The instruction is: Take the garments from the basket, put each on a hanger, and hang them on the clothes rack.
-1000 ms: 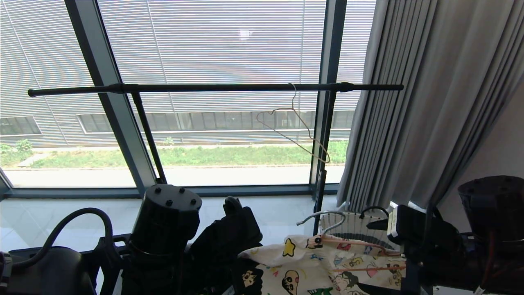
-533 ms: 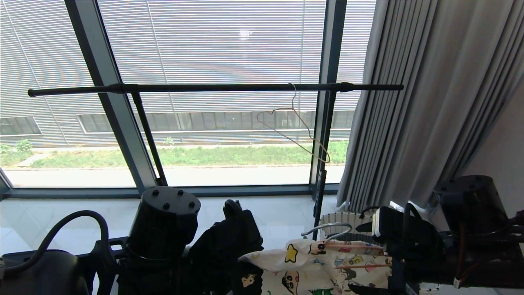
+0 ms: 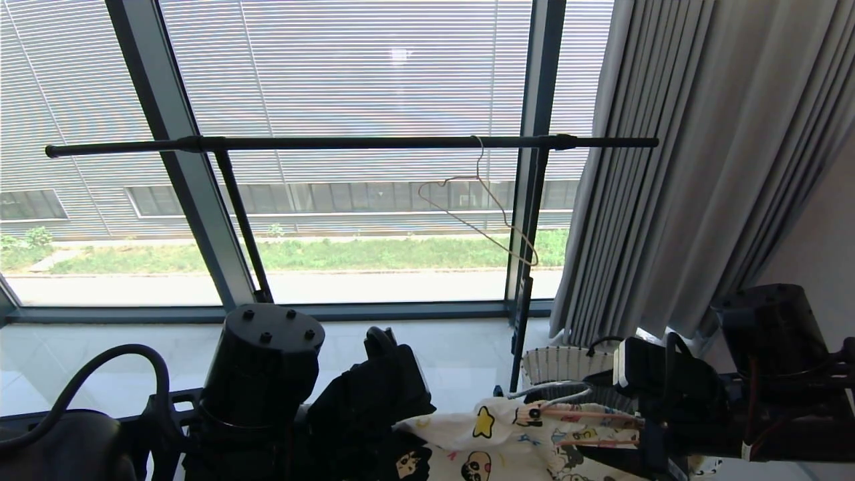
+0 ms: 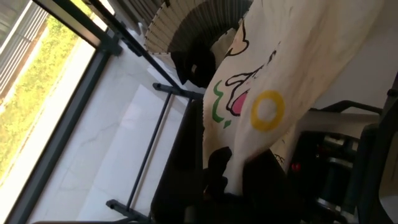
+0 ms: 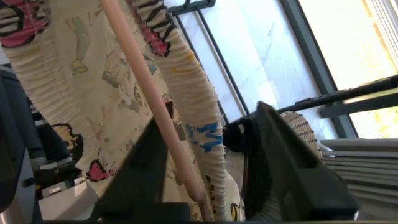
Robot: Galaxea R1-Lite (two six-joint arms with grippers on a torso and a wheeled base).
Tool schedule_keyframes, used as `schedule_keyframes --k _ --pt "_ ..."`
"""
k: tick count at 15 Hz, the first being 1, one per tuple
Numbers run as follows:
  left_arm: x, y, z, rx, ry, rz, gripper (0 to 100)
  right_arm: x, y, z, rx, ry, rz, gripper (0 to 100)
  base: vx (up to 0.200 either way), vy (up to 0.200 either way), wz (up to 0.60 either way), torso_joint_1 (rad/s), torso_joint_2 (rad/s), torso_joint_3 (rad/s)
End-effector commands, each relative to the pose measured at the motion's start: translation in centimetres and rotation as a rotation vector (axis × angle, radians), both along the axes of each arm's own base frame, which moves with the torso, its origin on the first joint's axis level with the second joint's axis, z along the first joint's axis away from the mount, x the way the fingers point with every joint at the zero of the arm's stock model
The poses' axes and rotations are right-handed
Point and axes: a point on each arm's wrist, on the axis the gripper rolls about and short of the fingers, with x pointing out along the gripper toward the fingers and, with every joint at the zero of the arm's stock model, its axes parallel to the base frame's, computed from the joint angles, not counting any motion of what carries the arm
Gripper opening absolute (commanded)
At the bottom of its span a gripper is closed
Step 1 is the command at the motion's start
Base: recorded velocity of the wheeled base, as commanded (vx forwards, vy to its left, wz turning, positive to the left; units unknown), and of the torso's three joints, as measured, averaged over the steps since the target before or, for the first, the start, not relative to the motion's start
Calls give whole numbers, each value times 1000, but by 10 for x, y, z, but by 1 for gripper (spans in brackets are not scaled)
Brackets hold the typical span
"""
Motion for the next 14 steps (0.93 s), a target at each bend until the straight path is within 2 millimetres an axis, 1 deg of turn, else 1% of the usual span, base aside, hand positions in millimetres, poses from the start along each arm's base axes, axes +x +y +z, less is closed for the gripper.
schedule_keyframes --k 1,4,7,9,11,14 --pt "-2 -1 2 -7 -4 -8 0 1 1 -3 -7 9 1 0 0 0 0 0 0 0" --pt "-4 -1 3 -16 -5 -18 0 3 3 -4 2 -6 1 0 0 0 0 0 0 0" --pt "-4 -1 3 -15 -3 -14 0 0 0 -2 24 -40 0 0 0 0 0 0 0 0" --pt "-2 1 3 -14 -4 -5 0 -3 -3 -2 49 -112 11 0 0 0 0 0 0 0" --pt "3 6 3 -14 -5 27 0 -10 -8 -1 58 -184 31 0 0 0 0 0 0 0" --pt "7 11 4 -16 -9 54 0 -16 -14 9 84 -246 36 0 0 0 0 0 0 0"
